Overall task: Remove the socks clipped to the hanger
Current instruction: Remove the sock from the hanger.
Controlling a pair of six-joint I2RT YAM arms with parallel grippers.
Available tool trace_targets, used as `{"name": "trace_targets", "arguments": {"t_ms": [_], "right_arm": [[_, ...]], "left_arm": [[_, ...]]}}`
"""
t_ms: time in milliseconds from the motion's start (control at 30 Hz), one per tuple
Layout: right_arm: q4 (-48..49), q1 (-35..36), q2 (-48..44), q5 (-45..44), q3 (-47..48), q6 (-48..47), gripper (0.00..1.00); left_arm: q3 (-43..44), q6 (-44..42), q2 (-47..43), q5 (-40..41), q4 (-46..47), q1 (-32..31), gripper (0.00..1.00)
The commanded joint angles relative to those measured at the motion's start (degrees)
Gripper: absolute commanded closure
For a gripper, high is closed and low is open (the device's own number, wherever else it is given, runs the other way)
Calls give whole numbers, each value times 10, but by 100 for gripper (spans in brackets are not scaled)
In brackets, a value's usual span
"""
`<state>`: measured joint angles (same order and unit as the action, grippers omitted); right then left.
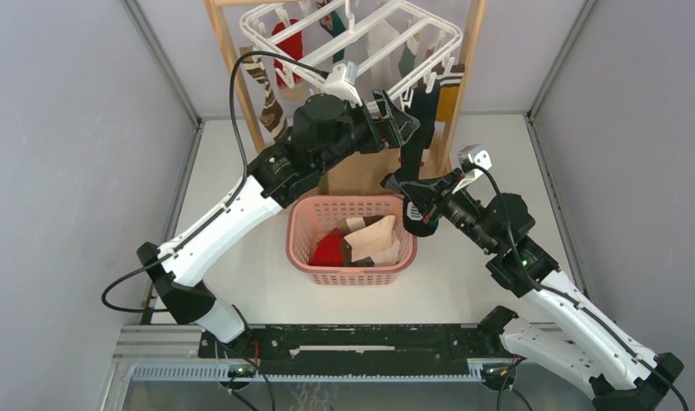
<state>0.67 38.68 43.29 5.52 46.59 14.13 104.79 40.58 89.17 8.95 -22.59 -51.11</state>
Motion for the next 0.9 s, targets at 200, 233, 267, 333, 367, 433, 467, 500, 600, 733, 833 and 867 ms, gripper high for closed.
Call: {"name": "trace_targets", "arguments": {"t_ms": [200, 233, 267, 333, 367, 433, 467, 500, 600, 733, 833, 867], "right_arm": [[13, 31, 6, -9, 16, -23, 100], [11, 33, 6, -12, 16, -25, 100], [8, 35, 4, -14, 16, -26, 100], [1, 36, -1, -22, 16, -32, 100], [-3, 36, -4, -29, 16, -34, 100], [-4, 34, -8, -38, 16, -41, 100], [-17, 32, -12, -40, 15, -43, 100], [-24, 30, -14, -42, 16, -45, 100], [-34, 18, -26, -42, 17, -46, 100], [-48, -8, -39, -30, 26, -46, 100], [-53, -14, -48, -18, 32, -45, 100], [-53, -14, -51, -12, 34, -44, 100]], "left_arm": [[31, 15, 9, 35, -2, 12, 10], [23, 15, 1, 34, 1, 12, 10], [13, 16, -6, 32, 3, 12, 9], [-8, 15, -26, 28, 7, 12, 10], [-20, 14, -36, 25, 9, 12, 10], [-44, 12, -58, 20, 11, 11, 10], [-57, 11, -70, 20, 11, 11, 10], [-71, 10, -84, 19, 11, 11, 10], [-115, 4, -129, 26, 12, 11, 9], [-150, -10, -178, 46, 5, 12, 8], [-158, -23, -198, 63, -11, 19, 6], [-160, -24, -201, 62, -14, 23, 6]]}}
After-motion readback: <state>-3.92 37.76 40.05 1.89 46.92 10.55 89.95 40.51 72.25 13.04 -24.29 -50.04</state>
